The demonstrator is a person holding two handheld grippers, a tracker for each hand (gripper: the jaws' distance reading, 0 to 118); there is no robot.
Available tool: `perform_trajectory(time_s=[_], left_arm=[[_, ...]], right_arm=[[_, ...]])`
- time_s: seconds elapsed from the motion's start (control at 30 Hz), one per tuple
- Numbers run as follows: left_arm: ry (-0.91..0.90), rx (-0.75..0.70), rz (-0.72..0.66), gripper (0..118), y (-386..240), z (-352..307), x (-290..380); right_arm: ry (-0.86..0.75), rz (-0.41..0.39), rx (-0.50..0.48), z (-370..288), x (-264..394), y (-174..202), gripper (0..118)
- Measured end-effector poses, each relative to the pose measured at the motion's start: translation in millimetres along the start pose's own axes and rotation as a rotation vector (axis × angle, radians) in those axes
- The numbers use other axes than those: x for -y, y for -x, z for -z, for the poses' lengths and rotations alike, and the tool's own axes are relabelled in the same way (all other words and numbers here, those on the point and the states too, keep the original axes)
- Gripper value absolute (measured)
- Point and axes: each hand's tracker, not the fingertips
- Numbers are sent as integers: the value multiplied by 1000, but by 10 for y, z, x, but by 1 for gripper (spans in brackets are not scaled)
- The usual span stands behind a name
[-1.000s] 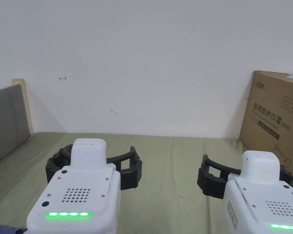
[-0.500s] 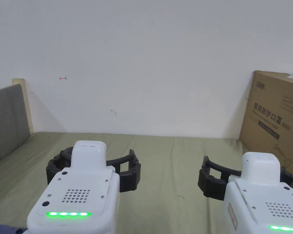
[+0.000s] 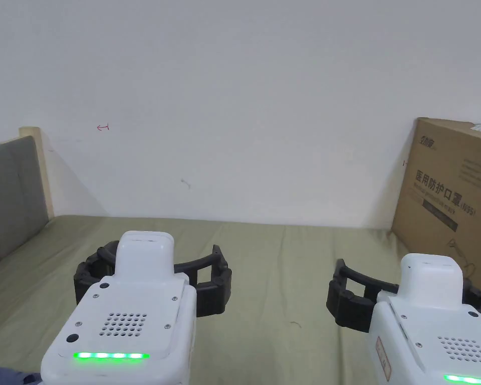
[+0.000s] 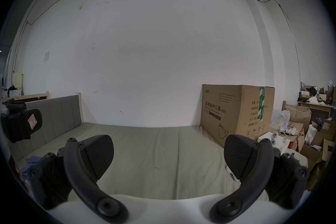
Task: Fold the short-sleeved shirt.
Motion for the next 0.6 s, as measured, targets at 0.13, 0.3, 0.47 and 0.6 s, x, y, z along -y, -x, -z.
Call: perform_trajectory(time_s=[0.13,0.3,0.47,0.6], left_arm=[[0,1,-2,116,-2,-6,-9],[-3,7,10,116,-8,-9,-10],[-5,8,13,116,-19,-1,-13],[0,11,23,116,-21,31,3]], right_arm=[[2,3,-3,-8,1,2,118],[4,-2,-2,-4,12,7,118],[11,7,-5,20,11,14,118],[12,1,-10,33,2,25,118]])
